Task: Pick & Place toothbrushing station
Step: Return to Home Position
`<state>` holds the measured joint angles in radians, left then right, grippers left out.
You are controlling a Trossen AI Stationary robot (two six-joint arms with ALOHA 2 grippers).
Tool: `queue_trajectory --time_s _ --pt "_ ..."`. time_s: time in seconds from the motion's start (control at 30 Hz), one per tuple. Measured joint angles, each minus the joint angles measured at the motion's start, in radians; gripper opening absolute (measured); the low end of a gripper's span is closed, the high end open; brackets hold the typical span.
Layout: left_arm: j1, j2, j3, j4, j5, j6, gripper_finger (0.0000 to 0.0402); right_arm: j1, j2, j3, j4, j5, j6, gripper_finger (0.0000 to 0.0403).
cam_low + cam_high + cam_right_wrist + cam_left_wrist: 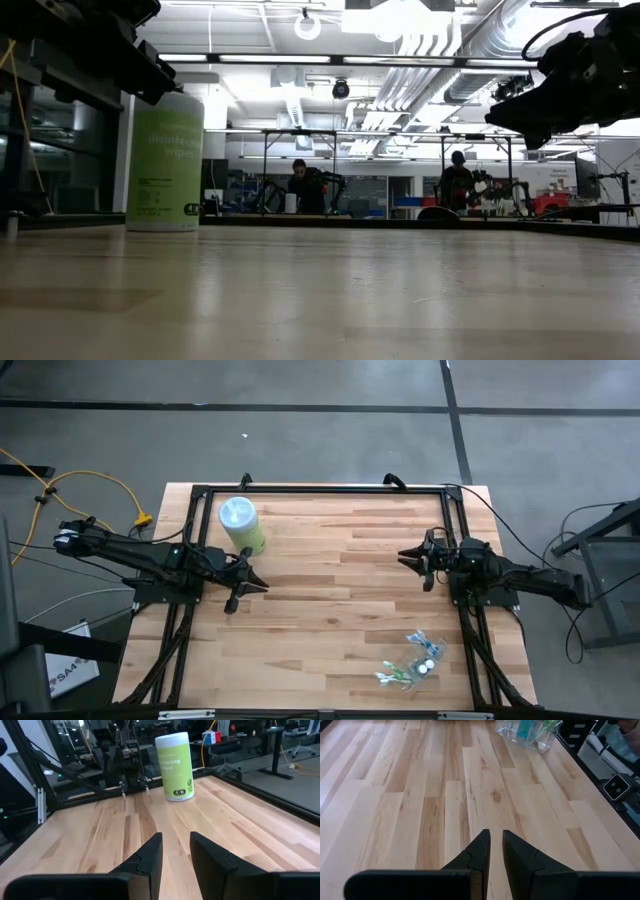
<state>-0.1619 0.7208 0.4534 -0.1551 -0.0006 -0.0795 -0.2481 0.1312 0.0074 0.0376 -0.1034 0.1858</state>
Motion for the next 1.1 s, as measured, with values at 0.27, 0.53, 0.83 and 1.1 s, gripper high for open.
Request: queue_trajectory --time_s 0.27,0.53,0.83,1.1 --pt "0.000 0.000 0.000 0.005 0.011 0.000 0.0044 0.000 -0.007 0.000 -0.021 0.098 0.017 0.0090" --pt "0.000 0.000 0.000 0.007 0.010 0.000 0.0044 -0.003 -0.012 -0.001 -0.024 0.098 -0.016 0.0090" --pt "0.000 0.000 0.000 0.007 0.046 -0.005 0.0044 -0.002 0.009 -0.001 -0.025 0.097 -0.025 0.0090" --pt "0.000 0.000 0.000 0.007 0.074 0.004 0.0044 -0.002 0.009 -0.002 -0.026 0.097 -0.026 0.0090"
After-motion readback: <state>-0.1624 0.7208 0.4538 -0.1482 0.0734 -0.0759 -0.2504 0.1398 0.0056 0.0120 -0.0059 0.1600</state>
